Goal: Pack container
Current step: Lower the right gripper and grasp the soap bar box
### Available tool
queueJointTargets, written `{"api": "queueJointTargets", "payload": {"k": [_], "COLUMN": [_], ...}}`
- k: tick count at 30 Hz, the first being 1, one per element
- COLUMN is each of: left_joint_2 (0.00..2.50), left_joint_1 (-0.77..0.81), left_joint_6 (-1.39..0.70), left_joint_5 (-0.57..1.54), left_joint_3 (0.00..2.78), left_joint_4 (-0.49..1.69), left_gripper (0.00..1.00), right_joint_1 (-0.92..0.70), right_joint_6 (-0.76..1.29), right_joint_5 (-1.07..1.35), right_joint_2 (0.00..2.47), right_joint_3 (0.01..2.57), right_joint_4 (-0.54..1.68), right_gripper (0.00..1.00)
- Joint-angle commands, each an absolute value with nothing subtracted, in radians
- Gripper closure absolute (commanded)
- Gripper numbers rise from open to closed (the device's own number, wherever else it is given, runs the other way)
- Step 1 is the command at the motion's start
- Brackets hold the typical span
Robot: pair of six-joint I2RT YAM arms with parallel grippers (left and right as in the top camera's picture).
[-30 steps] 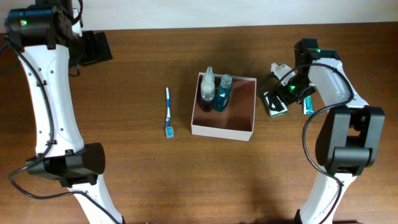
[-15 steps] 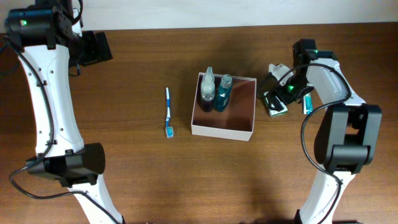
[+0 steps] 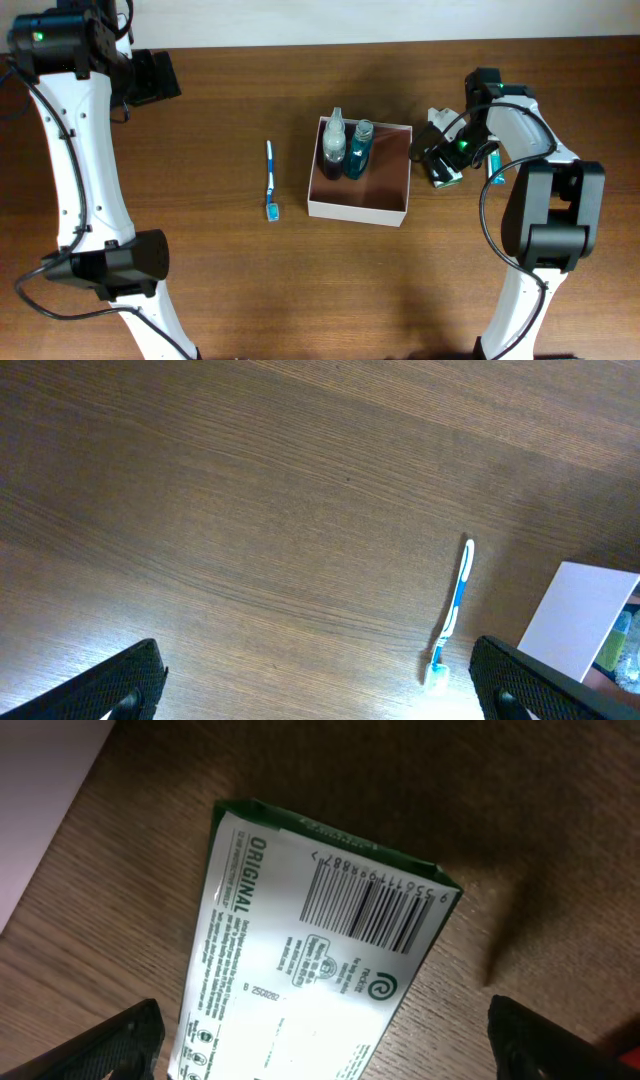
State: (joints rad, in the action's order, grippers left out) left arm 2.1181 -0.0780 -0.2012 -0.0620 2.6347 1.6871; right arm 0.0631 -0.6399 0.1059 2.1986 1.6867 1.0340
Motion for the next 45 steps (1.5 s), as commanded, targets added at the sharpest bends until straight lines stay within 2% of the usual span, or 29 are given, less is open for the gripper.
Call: {"api": "queueJointTargets", "payload": {"k": [1,10,15,33,45], "left_joint_2": [2.098,2.098,2.098,2.098,2.098], "left_joint_1": [-0.082,-0.082,-0.082,-0.082,-0.082], "left_joint_6": [-0.185,-0.185,-0.185,-0.185,-0.185], "left_joint_5": [-0.059,-0.059,-0.059,-0.059,-0.059], "left_joint_3": [2.634,2.634,2.634,2.634,2.634], "left_joint_4": [1.687,1.687,1.687,1.687,1.687], "left_gripper": [0.01,0.01,0.01,0.01,0.0], "right_joint_1": [0.052,0.052,0.052,0.052,0.053], "right_joint_6": [-0.651,-0.647,-0.646,-0.647,-0.587], "right_joint_5": [0.119,0.119,0.12,0.118,0.05], "right_joint_2": [2.217,2.218,2.218,2.219,2.219], "right_joint_3": [1.705,1.694,1.693,1.633,1.638], "right_joint_4": [1.03,1.027,1.024,0.979,0.944], "right_gripper": [0.0,0.0,0.04,0.04,0.24]}}
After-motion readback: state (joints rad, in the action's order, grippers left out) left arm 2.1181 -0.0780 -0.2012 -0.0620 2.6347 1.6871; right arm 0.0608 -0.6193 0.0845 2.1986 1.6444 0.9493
